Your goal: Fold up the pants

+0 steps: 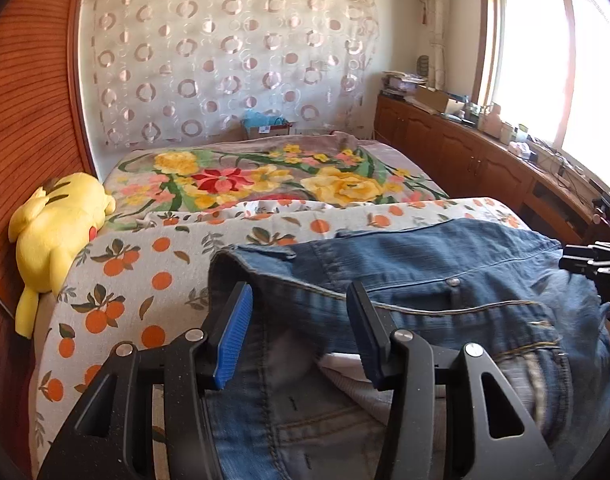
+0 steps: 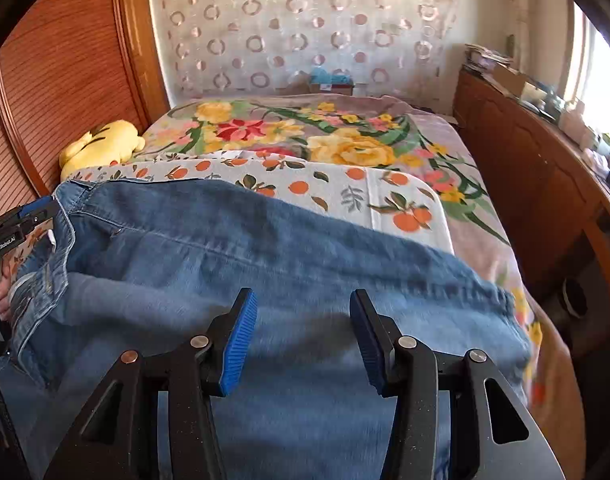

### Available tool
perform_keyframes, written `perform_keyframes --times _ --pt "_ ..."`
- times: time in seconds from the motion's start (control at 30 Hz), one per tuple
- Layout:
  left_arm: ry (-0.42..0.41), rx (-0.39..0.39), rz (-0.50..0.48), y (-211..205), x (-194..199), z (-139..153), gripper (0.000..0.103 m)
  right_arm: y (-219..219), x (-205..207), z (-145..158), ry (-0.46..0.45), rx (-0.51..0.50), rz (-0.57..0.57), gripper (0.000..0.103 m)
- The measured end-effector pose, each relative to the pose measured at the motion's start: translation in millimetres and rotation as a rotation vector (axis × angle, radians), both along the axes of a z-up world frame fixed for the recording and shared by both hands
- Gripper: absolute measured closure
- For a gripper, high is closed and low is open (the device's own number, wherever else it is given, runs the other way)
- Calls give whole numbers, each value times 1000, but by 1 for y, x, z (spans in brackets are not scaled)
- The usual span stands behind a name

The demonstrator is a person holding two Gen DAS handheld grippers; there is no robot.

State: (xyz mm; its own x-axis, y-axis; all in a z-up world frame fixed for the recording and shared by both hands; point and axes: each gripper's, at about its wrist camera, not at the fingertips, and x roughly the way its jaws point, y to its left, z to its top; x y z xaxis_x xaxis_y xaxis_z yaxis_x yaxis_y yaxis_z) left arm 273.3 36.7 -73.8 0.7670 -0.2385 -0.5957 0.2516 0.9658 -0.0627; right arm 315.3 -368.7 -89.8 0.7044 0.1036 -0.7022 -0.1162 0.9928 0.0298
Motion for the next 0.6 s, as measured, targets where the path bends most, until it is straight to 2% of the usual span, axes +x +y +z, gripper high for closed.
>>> perform_keyframes --times 0.1,0.27,0.47,0.6 --pt "0 2 -36 -14 -13 15 53 6 -32 0 -27 -21 -22 53" --pt "-25 30 -109 -38 -50 33 53 19 -70 -4 -53 10 -38 53" --pt "-5 71 -101 -34 -80 26 53 32 -98 -14 -57 21 -34 53" --pt "41 84 -56 -12 -100 11 53 37 -102 -25 -47 15 -25 53"
